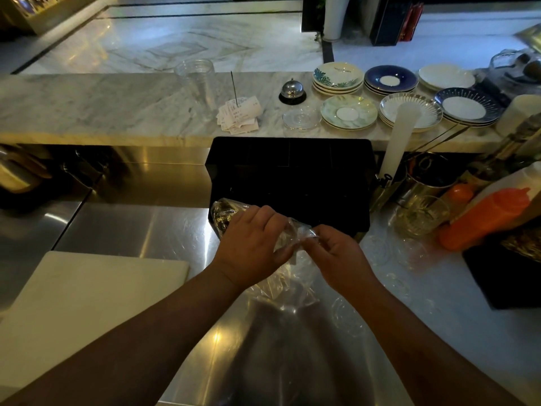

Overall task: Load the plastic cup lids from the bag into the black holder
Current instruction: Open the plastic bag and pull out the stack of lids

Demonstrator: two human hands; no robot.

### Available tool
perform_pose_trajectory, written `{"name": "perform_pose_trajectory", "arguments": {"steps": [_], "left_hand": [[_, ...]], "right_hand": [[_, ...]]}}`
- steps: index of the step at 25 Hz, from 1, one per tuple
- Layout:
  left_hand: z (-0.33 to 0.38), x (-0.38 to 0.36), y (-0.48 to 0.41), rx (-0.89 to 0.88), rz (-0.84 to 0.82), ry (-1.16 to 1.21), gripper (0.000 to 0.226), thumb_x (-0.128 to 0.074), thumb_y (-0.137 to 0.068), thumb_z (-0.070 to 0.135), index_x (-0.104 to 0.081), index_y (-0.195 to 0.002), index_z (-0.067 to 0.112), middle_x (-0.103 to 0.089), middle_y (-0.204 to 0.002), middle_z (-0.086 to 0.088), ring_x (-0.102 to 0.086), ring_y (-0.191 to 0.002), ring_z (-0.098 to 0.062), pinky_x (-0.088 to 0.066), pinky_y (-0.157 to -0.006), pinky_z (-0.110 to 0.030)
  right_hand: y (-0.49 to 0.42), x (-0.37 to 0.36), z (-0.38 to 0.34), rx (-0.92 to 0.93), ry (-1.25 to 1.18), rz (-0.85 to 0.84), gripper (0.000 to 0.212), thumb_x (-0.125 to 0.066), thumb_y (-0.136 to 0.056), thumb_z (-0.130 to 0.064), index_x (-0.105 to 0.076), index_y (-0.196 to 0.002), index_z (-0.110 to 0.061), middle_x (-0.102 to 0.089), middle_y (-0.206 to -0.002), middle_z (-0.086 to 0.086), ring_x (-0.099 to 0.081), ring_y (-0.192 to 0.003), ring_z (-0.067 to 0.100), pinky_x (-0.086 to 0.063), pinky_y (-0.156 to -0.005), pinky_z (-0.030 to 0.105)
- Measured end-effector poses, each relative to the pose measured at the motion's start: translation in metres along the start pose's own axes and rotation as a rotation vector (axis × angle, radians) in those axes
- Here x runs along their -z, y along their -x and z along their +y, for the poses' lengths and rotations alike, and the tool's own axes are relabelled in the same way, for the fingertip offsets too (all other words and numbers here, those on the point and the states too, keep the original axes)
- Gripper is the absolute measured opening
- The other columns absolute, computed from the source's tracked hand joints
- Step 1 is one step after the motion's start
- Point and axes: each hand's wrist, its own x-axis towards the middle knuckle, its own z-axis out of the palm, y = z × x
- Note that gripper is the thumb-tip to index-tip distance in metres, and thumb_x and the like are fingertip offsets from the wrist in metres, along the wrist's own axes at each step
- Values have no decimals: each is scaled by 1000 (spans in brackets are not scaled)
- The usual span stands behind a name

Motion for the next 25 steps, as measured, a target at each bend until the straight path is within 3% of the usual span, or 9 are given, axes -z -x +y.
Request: {"name": "perform_pose_trajectory", "arguments": {"steps": [4,7,10,12,14,16,18,22,25], "left_hand": [[3,22,-11,29,-174,3,20,-65,-95,30,-73,-100,12,-73,-94,-8,-68,-85,-28,-52,-76,-42],[4,54,-43,2,-324,-11,13,-67,-92,31,-70,-100,21,-72,-90,0,-65,-78,-19,-44,-65,-31],[12,73,-74,-70,-430,-187,12,-68,-91,29,-68,-101,24,-69,-92,2,-64,-81,-20,-40,-64,-32],[15,76,-73,-45,-442,-134,19,-67,-88,33,-65,-106,26,-67,-97,4,-64,-86,-19,-43,-65,-32],[9,74,-51,76,-476,69,42,-69,-80,47,-59,-117,31,-60,-107,8,-59,-93,-14,-45,-70,-29],[-2,68,-14,169,-374,163,59,-74,-72,57,-56,-120,26,-53,-112,8,-54,-96,-13,-43,-75,-28],[-11,52,18,173,-140,32,60,-83,-71,57,-61,-106,13,-57,-104,-4,-54,-92,-21,-45,-76,-33],[-15,16,26,120,60,-170,53,-85,-74,54,-68,-92,7,-64,-92,-13,-57,-86,-31,-41,-77,-39],[-14,7,8,80,74,-168,41,-77,-81,49,-69,-93,10,-65,-92,-12,-61,-84,-33,-45,-75,-43]], "right_hand": [[2,-2,10,-33,65,-61,8,-64,-97,-35,-64,-89,-36,-66,-78,-21,-61,-67,-5,-45,-55,9],[1,3,18,-66,167,-77,18,-61,-99,-29,-63,-81,-32,-63,-68,-19,-58,-62,-9,-43,-52,9],[0,8,17,-67,180,-105,25,-59,-99,-29,-59,-76,-37,-61,-68,-30,-56,-58,-11,-40,-49,6],[-1,9,17,-63,154,-108,26,-58,-99,-29,-58,-76,-41,-62,-67,-25,-54,-52,-8,-40,-46,9],[-3,11,18,-71,138,-97,17,-58,-99,-28,-59,-83,-35,-65,-69,-8,-52,-50,-4,-39,-42,14],[-4,11,22,-79,139,-97,11,-58,-100,-24,-61,-89,-25,-65,-73,8,-52,-51,-2,-39,-42,15],[-3,11,25,-96,121,-113,8,-59,-100,-22,-63,-93,-22,-66,-75,10,-52,-51,-3,-40,-43,13],[-1,9,22,-101,67,-123,9,-64,-97,-26,-62,-88,-25,-63,-70,-6,-54,-54,-4,-41,-49,12],[1,5,15,-98,55,-140,10,-72,-92,-33,-64,-96,-38,-69,-88,-18,-65,-81,-8,-51,-69,15]]}}
